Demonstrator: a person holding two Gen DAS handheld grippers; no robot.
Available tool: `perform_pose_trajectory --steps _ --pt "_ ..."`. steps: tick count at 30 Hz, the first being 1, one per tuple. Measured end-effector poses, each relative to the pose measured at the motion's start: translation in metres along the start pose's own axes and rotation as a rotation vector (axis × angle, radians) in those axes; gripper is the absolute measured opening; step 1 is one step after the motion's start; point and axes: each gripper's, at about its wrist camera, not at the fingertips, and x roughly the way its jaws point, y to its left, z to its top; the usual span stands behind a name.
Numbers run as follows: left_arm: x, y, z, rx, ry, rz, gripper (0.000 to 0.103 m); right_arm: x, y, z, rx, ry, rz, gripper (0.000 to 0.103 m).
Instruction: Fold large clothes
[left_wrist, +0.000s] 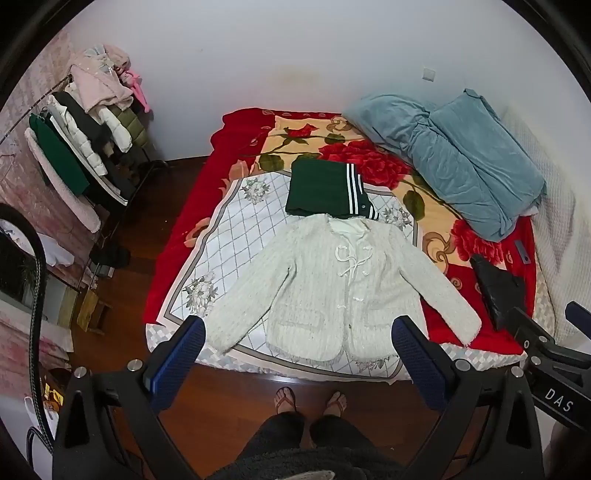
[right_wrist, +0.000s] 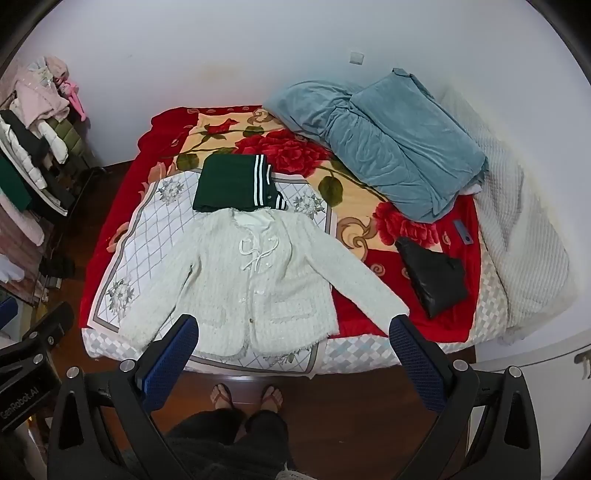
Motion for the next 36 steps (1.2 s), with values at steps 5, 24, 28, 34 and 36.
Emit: perform_pose_trajectory --steps 5,24,28,34,36 --pt "0.001 -0.001 0.001 0.004 0.002 -0.003 0.103 -0.002 -0.001 -0.006 -0.014 -0.008 0.010 0.103" --pt "0.001 0.001 0.000 0.003 -0.006 -0.007 0.103 -0.009 0.004 -0.001 -0.013 -0.015 0.009 0.103" --pt "0.001 0.005 0.001 0.003 -0.005 -0.009 0.103 -0.010 0.003 -0.002 -0.012 -0.016 0.009 0.103" --pt "0.002 0.005 0.003 0.004 -0.006 -0.005 0.103 -0.011 0.004 -0.002 -0.016 -0.018 0.005 0.103" --pt "0.003 0.006 0.004 0.003 -0.005 -0.007 0.103 -0.011 0.004 -0.002 -0.015 -0.017 0.007 0.103"
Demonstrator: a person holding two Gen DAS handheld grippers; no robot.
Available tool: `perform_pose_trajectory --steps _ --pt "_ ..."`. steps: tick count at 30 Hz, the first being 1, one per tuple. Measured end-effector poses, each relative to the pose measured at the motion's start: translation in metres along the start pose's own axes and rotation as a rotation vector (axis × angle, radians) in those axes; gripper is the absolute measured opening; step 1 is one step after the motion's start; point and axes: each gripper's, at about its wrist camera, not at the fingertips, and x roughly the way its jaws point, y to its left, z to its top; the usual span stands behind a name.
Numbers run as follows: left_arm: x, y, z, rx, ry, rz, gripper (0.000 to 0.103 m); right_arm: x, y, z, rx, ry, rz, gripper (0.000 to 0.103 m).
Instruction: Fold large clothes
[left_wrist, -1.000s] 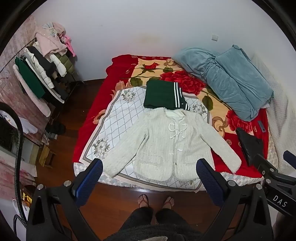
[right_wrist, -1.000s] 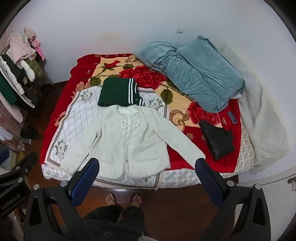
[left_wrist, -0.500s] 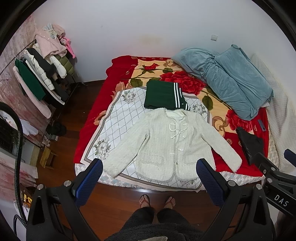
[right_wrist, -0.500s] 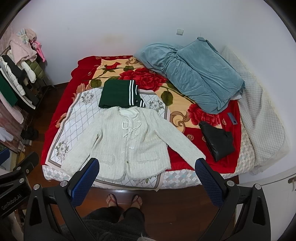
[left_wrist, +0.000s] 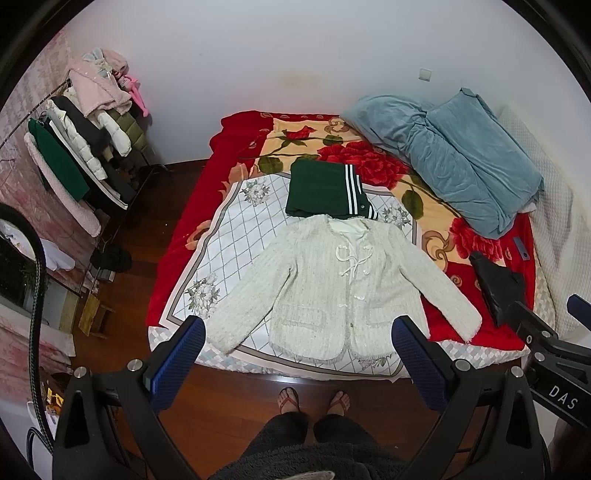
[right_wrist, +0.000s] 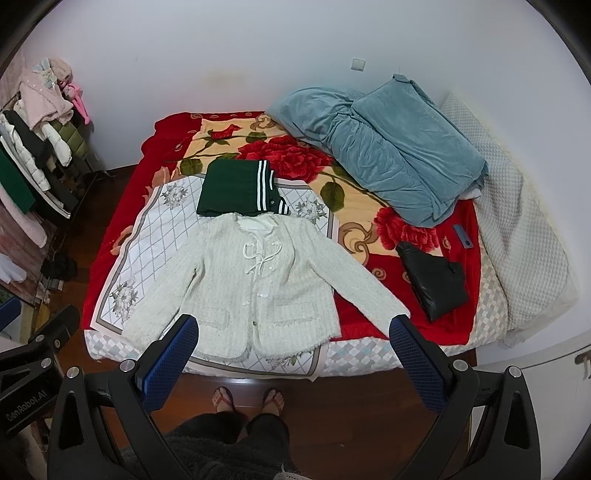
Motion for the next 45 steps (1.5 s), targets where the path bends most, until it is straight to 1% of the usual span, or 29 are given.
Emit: perform_pose_trajectory --steps 9,11,26,45 --pt "-0.0001 -0.0006 -0.0012 0.002 -0.004 0.001 0.103 -0.0005 0.0003 -0.0011 0.000 -0.003 -0.001 0.103" --pt "-0.0061 -0.0050 -0.0027 0.003 -0.004 0.001 0.103 -0.0008 0.0003 -0.0005 -0.001 -0.002 0.001 0.103" --pt "-0.0063 -0.0062 -0.0030 0.004 -0.002 0.001 0.103 -0.0050 0.0048 0.0054 0.001 -0.003 0.001 0.103" --pt "-0.0079 -0.0060 -0.0019 0.005 -0.004 -0.004 0.103 -0.0062 0.0071 0.0050 0.001 -0.002 0.002 0.103"
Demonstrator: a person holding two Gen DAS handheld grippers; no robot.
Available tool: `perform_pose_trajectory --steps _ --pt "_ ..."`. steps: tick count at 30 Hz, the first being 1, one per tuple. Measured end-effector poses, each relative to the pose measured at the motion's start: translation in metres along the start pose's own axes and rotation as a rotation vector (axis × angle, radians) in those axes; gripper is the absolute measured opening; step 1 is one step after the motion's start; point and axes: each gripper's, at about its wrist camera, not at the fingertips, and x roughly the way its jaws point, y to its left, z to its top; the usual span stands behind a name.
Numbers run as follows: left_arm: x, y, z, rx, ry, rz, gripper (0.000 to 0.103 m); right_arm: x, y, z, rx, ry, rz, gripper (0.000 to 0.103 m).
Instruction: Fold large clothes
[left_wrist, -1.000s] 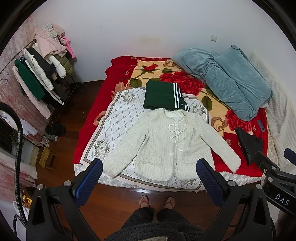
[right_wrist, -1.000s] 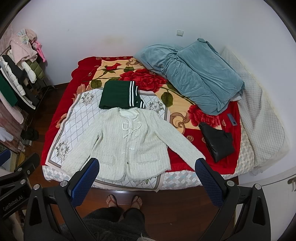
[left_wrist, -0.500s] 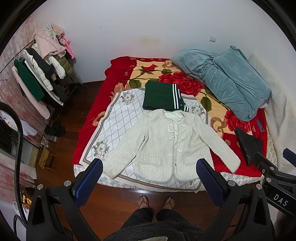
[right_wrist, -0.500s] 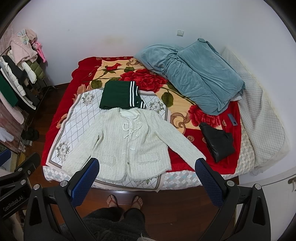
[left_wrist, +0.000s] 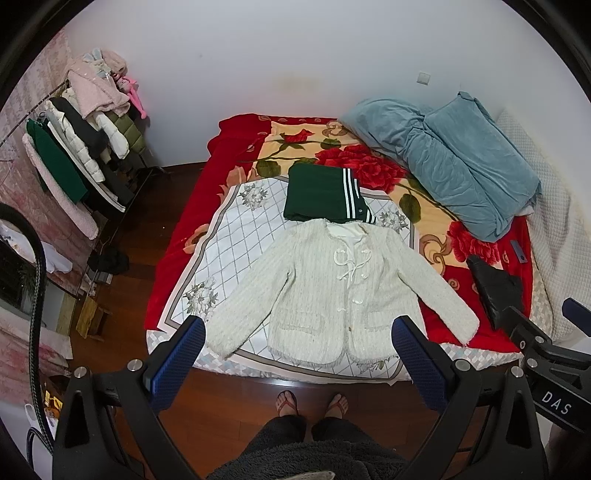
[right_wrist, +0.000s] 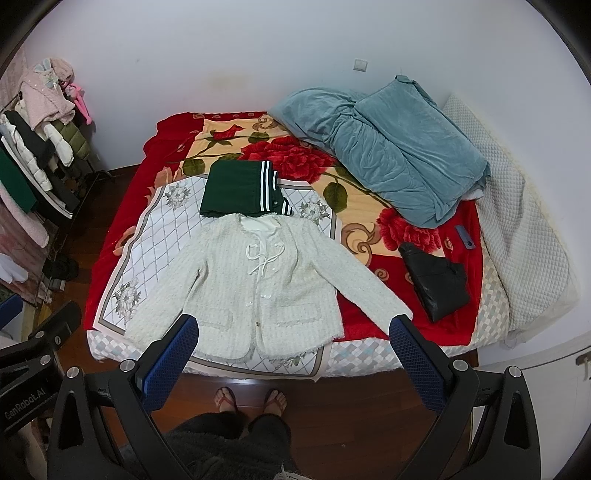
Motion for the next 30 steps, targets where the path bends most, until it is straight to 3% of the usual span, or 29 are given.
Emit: perform_pose_trajectory --steps 7,11,16,20,21,24,25,30 --pt "0.000 -0.007 0.023 0.005 0.003 -0.009 0.103 0.003 0.006 0.002 0.018 0.010 0.003 0.103" --pt "0.014 -0.006 0.032 0.001 -0.064 0.041 0.103 0.014 0.005 0.001 0.059 -0.032 0.003 0.103" --pt "0.059 0.007 0.048 -0.005 -0.140 0.102 0.103 0.059 -0.008 0.003 0.159 -0.034 -0.014 0.103" --pt "0.114 0.009 0.058 0.017 -0.152 0.142 0.103 0.118 -0.048 -0.006 0.365 0.004 -0.011 0.103" --pt "0.134 0.005 0.061 0.025 -0.144 0.154 0.103 0.131 -0.057 -0.010 0.396 0.003 -0.009 0.098" --pt "0.183 -0.003 0.063 0.036 -0.110 0.187 0.103 0.195 -0.097 -0.030 0.501 0.042 -0.036 0.067" --pt "0.198 -0.007 0.062 0.038 -0.103 0.198 0.103 0.213 -0.108 -0.036 0.530 0.056 -0.039 0.063" --pt "0.282 -0.033 0.054 0.039 -0.020 0.271 0.103 0.336 -0.189 -0.086 0.757 0.149 0.004 0.062"
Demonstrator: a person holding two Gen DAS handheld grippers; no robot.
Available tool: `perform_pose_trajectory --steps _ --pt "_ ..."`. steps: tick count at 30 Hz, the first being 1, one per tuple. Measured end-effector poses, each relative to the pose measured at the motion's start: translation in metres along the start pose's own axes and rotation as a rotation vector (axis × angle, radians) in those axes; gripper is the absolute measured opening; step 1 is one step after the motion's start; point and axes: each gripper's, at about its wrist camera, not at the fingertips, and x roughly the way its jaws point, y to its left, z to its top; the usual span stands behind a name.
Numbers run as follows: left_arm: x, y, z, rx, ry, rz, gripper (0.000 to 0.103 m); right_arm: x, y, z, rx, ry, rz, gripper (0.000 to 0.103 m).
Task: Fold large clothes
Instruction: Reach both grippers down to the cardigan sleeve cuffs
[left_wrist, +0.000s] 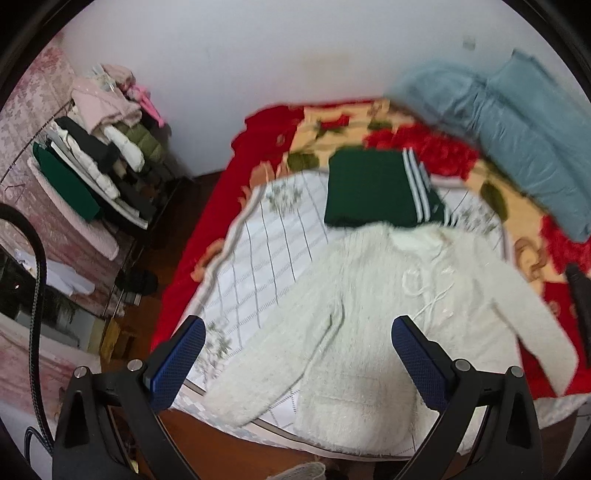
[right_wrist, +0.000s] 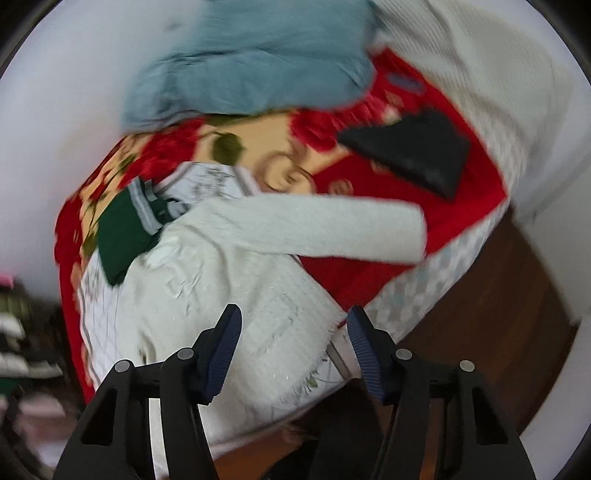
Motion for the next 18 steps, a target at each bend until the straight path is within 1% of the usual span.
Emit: perform_pose_trajectory --steps 1,2,3,6,9,10,12,13,14,15,17,18 --pt "0.018 -0.012 -0.003 -0.002 0.029 0.020 0.103 0.022 -0.017 0.005 0.043 0.022 0.010 0.062" --pt "0.032 -0.020 -0.005 -0.005 0.054 0.032 0.103 0.053 -0.041 0.011 0.109 0.054 0.036 0.063" --pt "0.047 -0.028 -0.009 -0.010 0.078 0.040 0.103 0.074 -0.055 0.014 0.145 0.075 0.049 0.066" --pt "0.092 -0.060 -0.022 -0.019 0.158 0.058 0.103 0.161 -0.118 0.027 0.312 0.144 0.081 0.067" --pt "0.133 -0.090 -0.035 -0.016 0.234 0.064 0.103 0.226 -0.154 0.033 0.413 0.169 0.104 0.067" --pt "0.144 -0.100 -0.040 -0.020 0.254 0.065 0.103 0.252 -0.165 0.035 0.448 0.194 0.111 0.067" --pt "0.166 -0.118 -0.045 -0.030 0.285 0.060 0.103 0.300 -0.183 0.037 0.539 0.227 0.165 0.067" --pt "0.175 -0.126 -0.046 -0.034 0.297 0.056 0.103 0.315 -0.189 0.038 0.575 0.240 0.177 0.067" --pt "0.185 -0.135 -0.048 -0.036 0.313 0.051 0.103 0.334 -0.198 0.038 0.634 0.241 0.205 0.067" --pt "0.193 -0.143 -0.049 -0.038 0.322 0.045 0.103 0.344 -0.203 0.039 0.674 0.227 0.235 0.067" --pt "0.208 -0.159 -0.052 -0.030 0.339 0.033 0.103 0.347 -0.208 0.044 0.722 0.157 0.255 0.049" --pt "0.213 -0.167 -0.052 -0.026 0.340 0.022 0.103 0.339 -0.209 0.048 0.725 0.088 0.244 0.035"
